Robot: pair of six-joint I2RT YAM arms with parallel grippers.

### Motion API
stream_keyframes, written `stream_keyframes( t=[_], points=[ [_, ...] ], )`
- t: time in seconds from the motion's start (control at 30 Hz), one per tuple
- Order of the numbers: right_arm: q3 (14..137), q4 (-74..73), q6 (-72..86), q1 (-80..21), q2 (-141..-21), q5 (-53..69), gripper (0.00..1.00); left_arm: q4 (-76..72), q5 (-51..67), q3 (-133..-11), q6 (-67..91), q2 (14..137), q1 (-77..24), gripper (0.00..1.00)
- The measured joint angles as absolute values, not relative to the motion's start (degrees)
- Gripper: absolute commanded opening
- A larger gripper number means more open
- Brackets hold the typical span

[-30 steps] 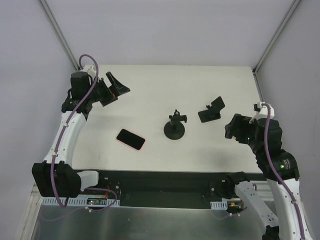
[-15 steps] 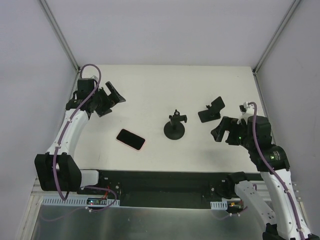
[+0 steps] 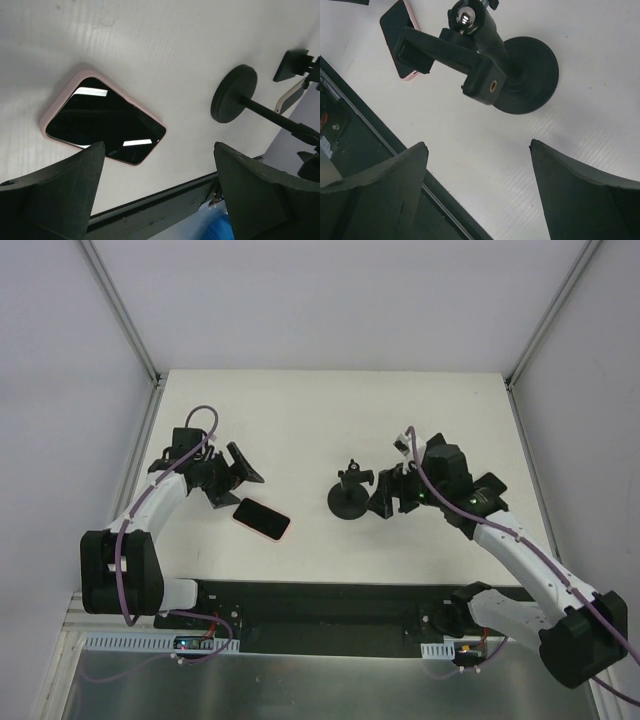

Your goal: Place the phone on the phone stand

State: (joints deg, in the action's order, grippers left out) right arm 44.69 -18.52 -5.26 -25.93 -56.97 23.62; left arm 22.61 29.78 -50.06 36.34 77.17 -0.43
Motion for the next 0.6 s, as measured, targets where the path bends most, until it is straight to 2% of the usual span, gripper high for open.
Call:
stream_keyframes(
  t=[0.1,0.33,0.43,0.6],
  points=[
    [45.4,-15.0,-6.9,-28.6,-61.5,22.3,0.85,22.8,26.9,-46.0,37.1,74.7,-0.4,0.99],
    [46.7,-12.1,-7.7,-30.9,-62.0,19.1,0.89,25.3,16.7,-42.3,47.4,74.0,-0.5,0.99],
    [44.6,-11.3,-7.4,-31.9,-57.8,18.2,0.9,30.2,10.5,-45.2,52.7,76.9,-2.0,0.99],
    [38.9,-11.6,-6.6,-32.0,-49.9,16.0,0.91,40.9,2.3,-58.3,60.3,87.5,-7.2,0.99]
  ],
)
